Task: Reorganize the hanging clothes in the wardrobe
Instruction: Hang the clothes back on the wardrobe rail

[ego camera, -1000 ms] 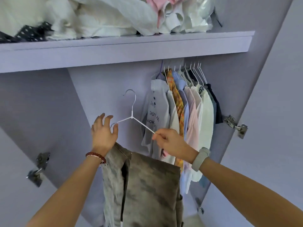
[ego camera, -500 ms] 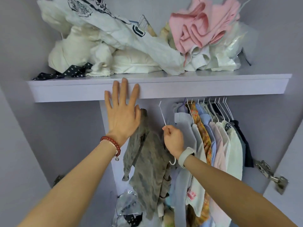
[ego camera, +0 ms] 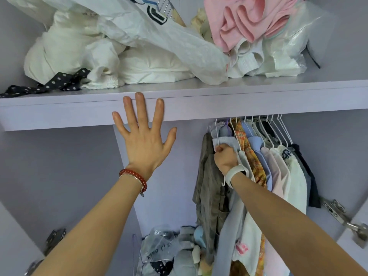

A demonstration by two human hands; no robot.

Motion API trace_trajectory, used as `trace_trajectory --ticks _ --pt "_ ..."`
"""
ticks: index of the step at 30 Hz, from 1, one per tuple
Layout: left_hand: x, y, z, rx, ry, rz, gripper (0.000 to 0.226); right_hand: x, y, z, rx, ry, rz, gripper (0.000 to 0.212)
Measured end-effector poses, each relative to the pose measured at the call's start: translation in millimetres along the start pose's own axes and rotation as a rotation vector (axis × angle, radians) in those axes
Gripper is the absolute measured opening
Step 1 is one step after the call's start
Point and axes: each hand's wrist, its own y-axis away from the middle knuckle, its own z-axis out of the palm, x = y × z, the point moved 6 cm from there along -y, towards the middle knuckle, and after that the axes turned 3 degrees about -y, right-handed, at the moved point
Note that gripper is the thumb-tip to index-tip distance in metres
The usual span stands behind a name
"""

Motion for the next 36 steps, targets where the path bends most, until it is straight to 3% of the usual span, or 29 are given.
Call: trace_trajectory --ticks 3,6,11,15,19,25,31,36 --pt "2 0 -3 -0.019 0.017 -0.008 0.072 -2 15 -8 -0.03 0.033 -0.053 0.022" --pt "1 -1 -6 -0.063 0.052 -0.017 0.071 -5 44 -21 -0.037 0.038 -0.17 0.039" --pt "23 36 -14 -0.12 0.273 -0.125 0.063 2 101 -68 0.063 0.193 -0.395 0.044" --pt "86 106 -6 -0.347 0.452 -0.056 0.055 45 155 -109 0.197 0.393 -0.426 0.039" --pt "167 179 -6 -0.637 0.599 0.141 0.053 125 229 -149 0.269 0.582 -0.17 0.037" --pt "300 285 -84 -0.933 0.916 0.481 0.045 242 410 -218 0.309 0.68 0.442 0.044" --pt "396 398 -247 -1.081 1.174 1.0 0.048 283 650 -259 0.468 0.682 1.016 0.044" --pt "427 467 -405 -0.993 1.398 1.409 0.044 258 843 -248 0.74 0.6 1.408 0.04"
